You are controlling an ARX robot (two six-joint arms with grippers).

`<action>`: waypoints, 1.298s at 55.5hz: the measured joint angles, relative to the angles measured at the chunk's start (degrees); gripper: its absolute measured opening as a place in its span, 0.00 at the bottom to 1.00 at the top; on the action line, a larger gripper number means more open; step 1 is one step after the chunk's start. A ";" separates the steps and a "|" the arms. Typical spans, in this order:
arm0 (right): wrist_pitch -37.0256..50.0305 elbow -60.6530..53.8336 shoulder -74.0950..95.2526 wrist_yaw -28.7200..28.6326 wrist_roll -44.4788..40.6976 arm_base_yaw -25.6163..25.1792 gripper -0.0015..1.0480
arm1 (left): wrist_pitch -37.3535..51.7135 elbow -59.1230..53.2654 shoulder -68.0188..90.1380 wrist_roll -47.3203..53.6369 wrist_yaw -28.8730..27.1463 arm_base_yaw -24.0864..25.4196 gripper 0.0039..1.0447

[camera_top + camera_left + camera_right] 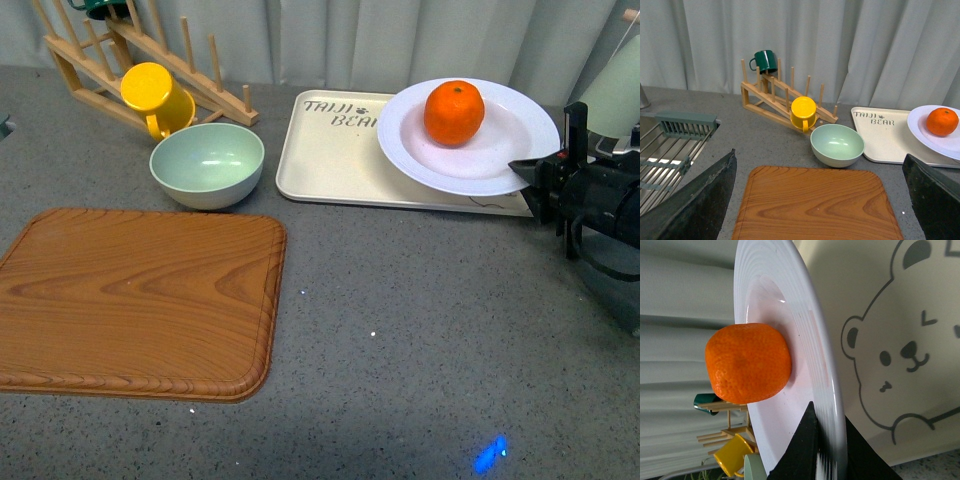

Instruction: Place orange and plate with both arms

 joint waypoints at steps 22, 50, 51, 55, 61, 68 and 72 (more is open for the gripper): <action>-4.90 1.64 0.68 -0.15 -3.32 -0.11 0.04 | 0.00 0.00 0.00 0.02 0.00 0.00 0.94; -6.91 -2.23 -3.67 -0.81 -8.94 0.11 0.84 | 0.00 0.00 0.00 0.02 0.00 0.00 0.94; -6.93 -2.99 -4.33 -0.79 -9.79 0.17 0.88 | 0.00 -0.02 0.00 0.02 0.00 0.00 0.94; -7.28 -5.44 -6.80 -0.35 -12.13 0.42 0.93 | 0.00 0.00 0.00 0.02 0.00 0.00 0.94; -9.16 -9.79 -12.28 1.51 -17.57 1.31 0.91 | 0.00 0.00 0.00 0.02 0.00 0.00 0.94; -11.87 -16.41 -21.70 4.09 -24.06 2.89 0.91 | 0.00 0.00 0.00 0.02 0.00 0.00 0.94; -14.64 -20.76 -28.87 6.03 -29.97 4.13 0.91 | 0.00 0.00 0.00 0.02 0.00 0.00 0.94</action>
